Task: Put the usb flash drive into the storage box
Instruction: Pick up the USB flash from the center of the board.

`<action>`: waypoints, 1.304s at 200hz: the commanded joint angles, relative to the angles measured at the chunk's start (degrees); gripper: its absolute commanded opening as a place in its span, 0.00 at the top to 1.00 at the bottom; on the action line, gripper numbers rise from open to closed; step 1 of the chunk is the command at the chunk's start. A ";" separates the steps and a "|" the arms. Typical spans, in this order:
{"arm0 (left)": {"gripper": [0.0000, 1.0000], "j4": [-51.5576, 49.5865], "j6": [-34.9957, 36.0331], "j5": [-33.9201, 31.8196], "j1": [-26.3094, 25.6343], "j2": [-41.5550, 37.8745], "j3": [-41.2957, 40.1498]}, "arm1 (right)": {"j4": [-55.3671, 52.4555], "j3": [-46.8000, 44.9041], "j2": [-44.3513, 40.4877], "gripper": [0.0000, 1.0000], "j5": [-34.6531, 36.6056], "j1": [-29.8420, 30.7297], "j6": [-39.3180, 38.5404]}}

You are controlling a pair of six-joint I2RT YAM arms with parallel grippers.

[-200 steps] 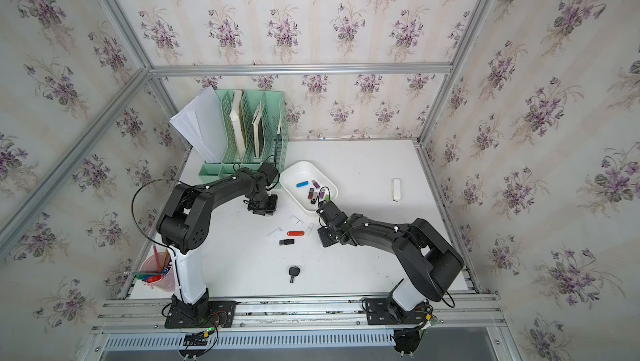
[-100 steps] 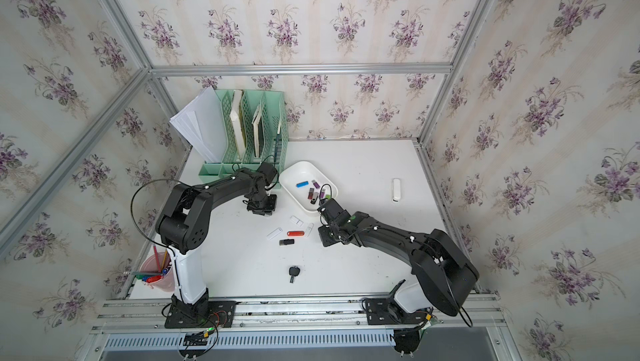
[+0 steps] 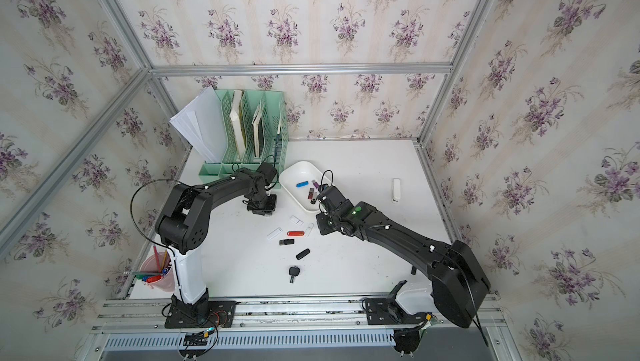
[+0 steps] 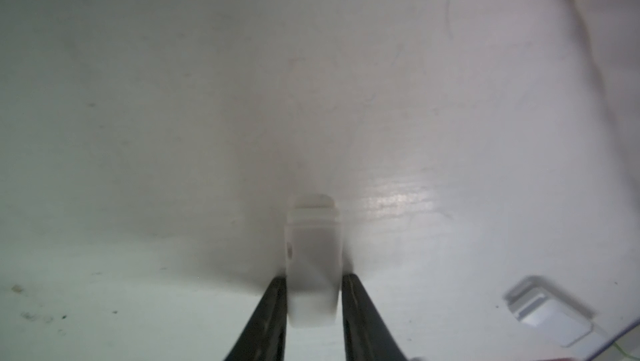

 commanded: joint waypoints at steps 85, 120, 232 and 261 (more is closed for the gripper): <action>0.70 -4.06 -0.72 2.66 0.04 1.95 -5.79 | 1.22 -2.97 2.39 0.25 -1.85 3.66 1.95; 0.73 -5.59 -0.49 1.32 0.07 0.11 -5.50 | 0.79 -2.90 3.01 0.26 0.74 3.59 3.06; 0.72 -18.27 0.47 2.14 -0.24 -7.37 12.30 | -2.78 5.33 5.25 0.18 13.34 -10.55 8.21; 0.72 -19.07 -0.09 3.76 -0.87 -6.30 17.67 | -0.67 7.17 9.40 0.16 12.00 -18.61 6.45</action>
